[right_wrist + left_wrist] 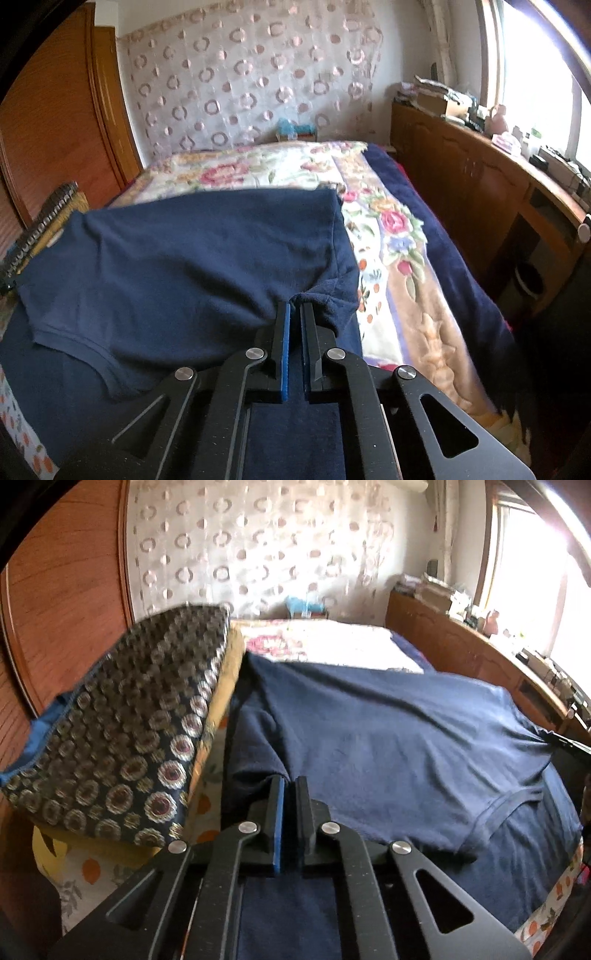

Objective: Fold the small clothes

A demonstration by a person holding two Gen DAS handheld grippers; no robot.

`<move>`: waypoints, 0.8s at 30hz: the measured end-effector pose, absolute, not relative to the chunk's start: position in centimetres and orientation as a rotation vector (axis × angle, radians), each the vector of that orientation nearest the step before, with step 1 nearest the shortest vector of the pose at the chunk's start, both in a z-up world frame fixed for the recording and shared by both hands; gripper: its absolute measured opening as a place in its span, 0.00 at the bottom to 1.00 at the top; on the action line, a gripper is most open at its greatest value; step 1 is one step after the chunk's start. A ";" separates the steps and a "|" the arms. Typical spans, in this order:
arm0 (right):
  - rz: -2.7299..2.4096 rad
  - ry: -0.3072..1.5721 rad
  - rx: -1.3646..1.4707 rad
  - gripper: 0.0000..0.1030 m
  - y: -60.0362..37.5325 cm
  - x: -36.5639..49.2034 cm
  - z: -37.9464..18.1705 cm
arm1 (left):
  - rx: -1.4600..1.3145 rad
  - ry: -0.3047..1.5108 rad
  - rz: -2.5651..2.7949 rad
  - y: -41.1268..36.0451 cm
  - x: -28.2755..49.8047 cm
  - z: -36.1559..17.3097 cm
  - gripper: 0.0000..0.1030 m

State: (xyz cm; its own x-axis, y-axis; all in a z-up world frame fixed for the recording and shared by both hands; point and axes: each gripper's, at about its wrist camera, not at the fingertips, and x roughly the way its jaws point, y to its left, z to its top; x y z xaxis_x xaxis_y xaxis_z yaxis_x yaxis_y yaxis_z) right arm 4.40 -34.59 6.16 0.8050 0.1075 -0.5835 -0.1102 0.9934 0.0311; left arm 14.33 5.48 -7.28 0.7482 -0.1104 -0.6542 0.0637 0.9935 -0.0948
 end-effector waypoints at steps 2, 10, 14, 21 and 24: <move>0.123 0.599 0.004 0.04 -34.8 3.9 6.7 | -0.073 0.695 -0.096 5.6 13.9 -6.5 0.06; 0.139 0.523 0.026 0.04 -36.0 0.9 7.9 | -0.094 0.622 -0.092 6.4 12.1 -4.4 0.05; 0.144 0.503 0.026 0.04 -36.4 -0.8 7.4 | -0.102 0.601 -0.095 6.9 11.2 -4.0 0.05; 0.158 0.488 0.029 0.03 -36.8 -3.8 6.7 | -0.097 0.580 -0.102 7.1 8.5 -3.7 0.05; 0.166 0.485 0.034 0.03 -37.2 -5.3 6.5 | -0.094 0.577 -0.099 7.2 7.2 -3.8 0.05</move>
State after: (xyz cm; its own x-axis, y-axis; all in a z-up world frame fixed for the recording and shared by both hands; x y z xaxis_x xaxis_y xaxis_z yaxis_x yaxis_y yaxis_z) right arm -5.29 -37.18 6.55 0.8715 0.1672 -0.4610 -0.1510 0.9859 0.0721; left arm 7.21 7.23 -3.76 0.8334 -0.1194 -0.5396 0.0668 0.9910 -0.1161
